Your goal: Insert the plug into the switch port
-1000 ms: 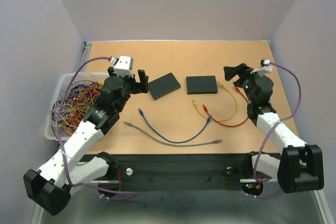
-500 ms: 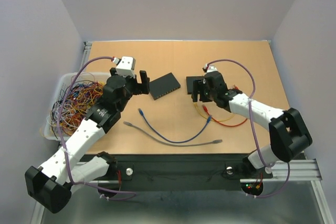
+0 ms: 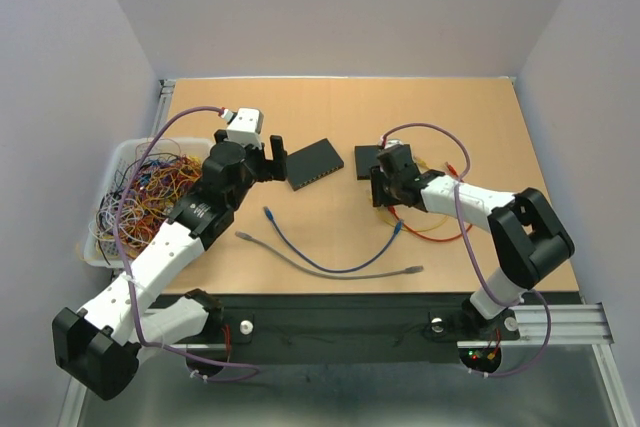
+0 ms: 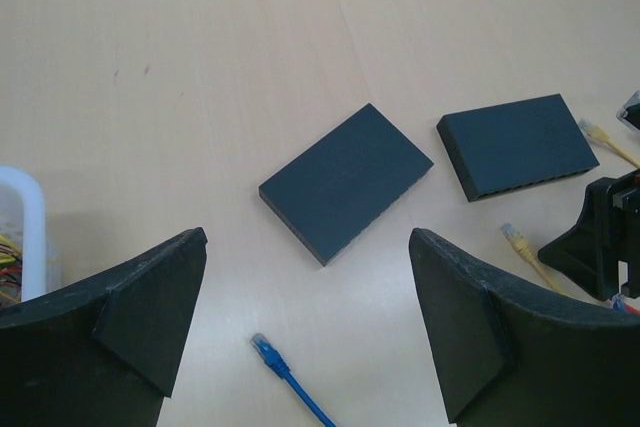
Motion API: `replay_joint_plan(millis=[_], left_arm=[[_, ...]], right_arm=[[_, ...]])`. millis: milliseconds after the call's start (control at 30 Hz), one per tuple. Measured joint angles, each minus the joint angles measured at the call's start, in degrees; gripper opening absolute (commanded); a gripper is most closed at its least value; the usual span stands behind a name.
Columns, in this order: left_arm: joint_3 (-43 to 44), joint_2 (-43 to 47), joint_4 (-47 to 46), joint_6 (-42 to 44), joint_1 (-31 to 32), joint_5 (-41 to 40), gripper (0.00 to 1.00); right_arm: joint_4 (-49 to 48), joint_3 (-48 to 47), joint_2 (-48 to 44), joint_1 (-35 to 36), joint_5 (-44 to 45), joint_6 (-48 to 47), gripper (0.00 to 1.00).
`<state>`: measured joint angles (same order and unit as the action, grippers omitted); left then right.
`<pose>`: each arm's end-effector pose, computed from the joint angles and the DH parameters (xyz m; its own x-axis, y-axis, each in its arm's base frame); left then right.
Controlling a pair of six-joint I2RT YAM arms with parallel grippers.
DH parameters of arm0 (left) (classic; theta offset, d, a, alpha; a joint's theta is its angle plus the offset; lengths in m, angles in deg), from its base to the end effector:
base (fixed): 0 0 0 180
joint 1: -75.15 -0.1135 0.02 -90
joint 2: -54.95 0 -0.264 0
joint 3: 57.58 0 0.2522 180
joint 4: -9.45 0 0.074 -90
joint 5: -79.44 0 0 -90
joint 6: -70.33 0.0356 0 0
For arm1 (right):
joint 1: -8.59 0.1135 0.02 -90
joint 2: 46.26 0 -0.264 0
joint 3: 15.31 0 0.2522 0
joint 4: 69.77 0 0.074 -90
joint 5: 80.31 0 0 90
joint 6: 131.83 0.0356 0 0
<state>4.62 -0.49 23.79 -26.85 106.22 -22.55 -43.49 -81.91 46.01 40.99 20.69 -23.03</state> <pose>0.1996 -0.1116 0.3462 -0.1532 -0.0505 -0.9869 0.3117 0.9452 -0.0967 0.2780 0.1684 0.1823 -0.7669 -0.1120 -0.6319 -0.1897 0.9802 0.0564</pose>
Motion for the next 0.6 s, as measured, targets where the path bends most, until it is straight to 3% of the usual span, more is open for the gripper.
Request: replay_joint_plan(millis=[600], left_arm=[[0.0,-0.1,0.5,-0.1,0.0,0.0,0.93]], right_arm=[[0.3,-3.8,5.3,3.7,2.1,-0.9,0.46]])
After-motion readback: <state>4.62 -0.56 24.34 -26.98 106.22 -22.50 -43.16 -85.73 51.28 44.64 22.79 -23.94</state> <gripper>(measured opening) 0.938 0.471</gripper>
